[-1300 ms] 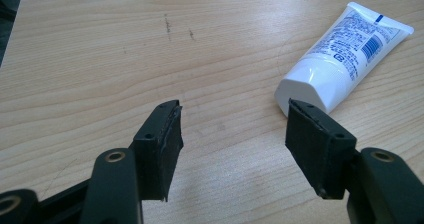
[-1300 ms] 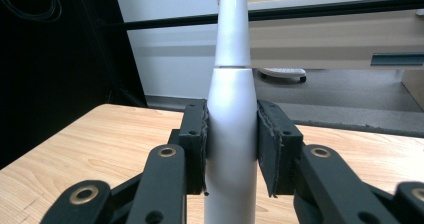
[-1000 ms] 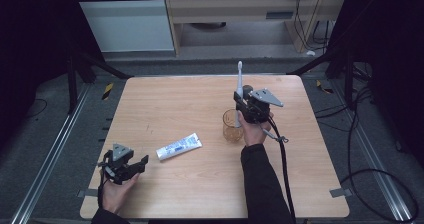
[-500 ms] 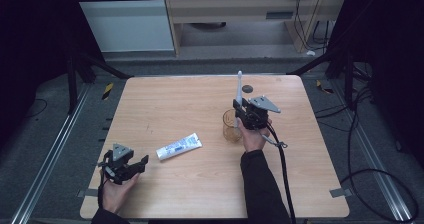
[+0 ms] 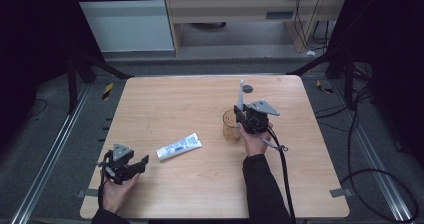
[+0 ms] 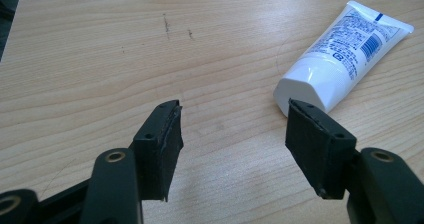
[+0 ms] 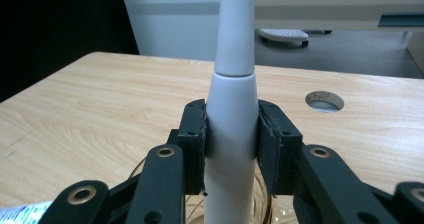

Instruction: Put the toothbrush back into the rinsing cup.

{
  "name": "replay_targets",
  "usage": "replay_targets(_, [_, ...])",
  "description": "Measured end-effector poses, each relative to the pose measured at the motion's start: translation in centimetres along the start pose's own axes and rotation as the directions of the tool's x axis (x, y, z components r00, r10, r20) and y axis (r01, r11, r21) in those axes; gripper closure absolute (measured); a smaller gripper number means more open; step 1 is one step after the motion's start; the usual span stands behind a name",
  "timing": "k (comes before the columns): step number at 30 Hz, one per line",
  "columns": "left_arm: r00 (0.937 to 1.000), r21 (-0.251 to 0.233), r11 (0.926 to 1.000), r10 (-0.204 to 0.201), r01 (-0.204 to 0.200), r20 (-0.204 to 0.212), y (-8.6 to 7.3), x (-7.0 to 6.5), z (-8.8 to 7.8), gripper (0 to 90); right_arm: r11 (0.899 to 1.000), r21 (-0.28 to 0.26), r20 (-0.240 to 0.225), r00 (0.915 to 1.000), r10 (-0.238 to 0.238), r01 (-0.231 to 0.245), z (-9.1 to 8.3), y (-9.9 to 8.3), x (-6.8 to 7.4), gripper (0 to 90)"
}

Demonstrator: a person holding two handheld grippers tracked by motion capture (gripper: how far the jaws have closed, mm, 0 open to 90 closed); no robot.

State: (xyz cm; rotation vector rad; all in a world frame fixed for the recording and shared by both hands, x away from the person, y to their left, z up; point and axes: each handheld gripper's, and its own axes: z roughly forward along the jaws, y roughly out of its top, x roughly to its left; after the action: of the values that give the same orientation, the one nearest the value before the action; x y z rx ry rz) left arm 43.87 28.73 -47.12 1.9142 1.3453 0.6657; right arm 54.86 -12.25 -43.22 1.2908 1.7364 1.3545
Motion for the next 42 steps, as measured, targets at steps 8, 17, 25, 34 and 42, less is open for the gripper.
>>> replay_targets(8, [1.0, 0.001, 1.0, -0.001, 0.001, 0.001, 0.0, 0.0, 0.0, 38.6, 0.998, 0.05, -0.002, 0.9996, -0.028, 0.028, -0.1, -0.1, 0.0, 66.9])
replay_targets(17, [1.0, 0.001, 1.0, 0.002, -0.002, 0.003, 0.0, -0.1, 0.0, 38.5, 0.997, 0.075, -0.018, 0.9992, -0.035, 0.036, -0.6, 0.0, 0.0, 66.2])
replay_targets(25, [1.0, 0.001, 1.0, 0.003, -0.003, 0.003, 0.0, -0.1, 0.0, 38.5, 0.995, 0.085, -0.031, 0.9985, -0.046, 0.048, -0.8, 0.0, 0.3, 64.3])
replay_targets(34, [1.0, -0.003, 1.0, 0.003, -0.003, 0.005, 0.0, -0.1, -0.1, 38.5, 0.994, 0.092, -0.035, 0.9981, -0.051, 0.054, -1.1, -0.2, 0.4, 62.0])
replay_targets(42, [1.0, -0.006, 1.0, 0.007, -0.007, 0.002, 0.0, -0.1, -0.1, 38.5, 0.994, 0.092, -0.037, 0.9981, -0.05, 0.053, -1.4, -0.5, 0.2, 61.9])
